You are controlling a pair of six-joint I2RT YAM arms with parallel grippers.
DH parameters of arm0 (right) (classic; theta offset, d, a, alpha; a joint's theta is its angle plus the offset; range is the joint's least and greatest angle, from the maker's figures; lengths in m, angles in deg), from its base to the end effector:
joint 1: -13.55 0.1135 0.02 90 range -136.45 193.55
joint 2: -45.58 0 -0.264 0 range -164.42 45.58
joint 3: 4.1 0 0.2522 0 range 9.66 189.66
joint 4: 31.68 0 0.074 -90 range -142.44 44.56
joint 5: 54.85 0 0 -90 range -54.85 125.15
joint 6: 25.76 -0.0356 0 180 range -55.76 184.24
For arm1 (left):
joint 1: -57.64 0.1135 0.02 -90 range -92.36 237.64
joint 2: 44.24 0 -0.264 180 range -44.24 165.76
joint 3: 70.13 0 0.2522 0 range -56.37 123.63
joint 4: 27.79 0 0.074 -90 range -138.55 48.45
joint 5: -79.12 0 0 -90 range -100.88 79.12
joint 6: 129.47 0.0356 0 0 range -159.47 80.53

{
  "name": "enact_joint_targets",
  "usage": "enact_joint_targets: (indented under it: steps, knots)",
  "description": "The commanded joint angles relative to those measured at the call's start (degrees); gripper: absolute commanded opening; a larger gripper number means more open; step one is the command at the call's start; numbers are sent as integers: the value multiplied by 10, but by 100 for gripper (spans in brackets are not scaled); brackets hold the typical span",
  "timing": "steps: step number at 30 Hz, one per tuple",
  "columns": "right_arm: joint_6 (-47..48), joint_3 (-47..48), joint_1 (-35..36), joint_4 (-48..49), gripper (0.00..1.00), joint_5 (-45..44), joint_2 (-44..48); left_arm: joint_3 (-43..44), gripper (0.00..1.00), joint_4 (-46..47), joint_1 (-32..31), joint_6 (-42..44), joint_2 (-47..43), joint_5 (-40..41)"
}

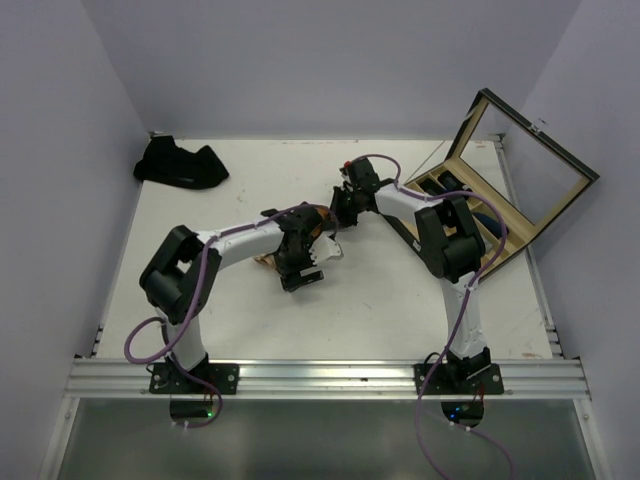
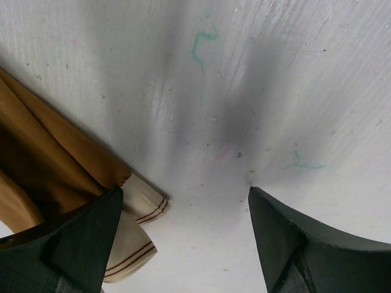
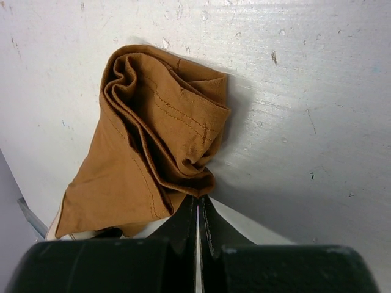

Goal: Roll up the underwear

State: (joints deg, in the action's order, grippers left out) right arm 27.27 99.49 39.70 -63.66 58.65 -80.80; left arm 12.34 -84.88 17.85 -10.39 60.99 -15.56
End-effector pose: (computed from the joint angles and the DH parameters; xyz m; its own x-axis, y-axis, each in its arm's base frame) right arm 0.4162 0.2202 0.1412 -0.9531 0.1465 -0.2650 -0.0469 0.7932 0.6072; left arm 0.2603 -0.2206 0.1629 -0.3456 0.9183 -0.1930 0.9347 0.3551 0.0155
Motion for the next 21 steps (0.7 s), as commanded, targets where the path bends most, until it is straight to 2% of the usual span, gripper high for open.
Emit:
enact_joint_targets:
  steps: [1,16,21]
  knots:
    - [11,29,-10,3,0,0,25,-27,87,-24,-1,6,6,-39]
    - [19,58,-33,2,0,-6,4,-26,87,-26,-1,39,9,-58]
    - [15,58,-33,7,0,4,-16,-7,88,-25,-2,66,-41,-131]
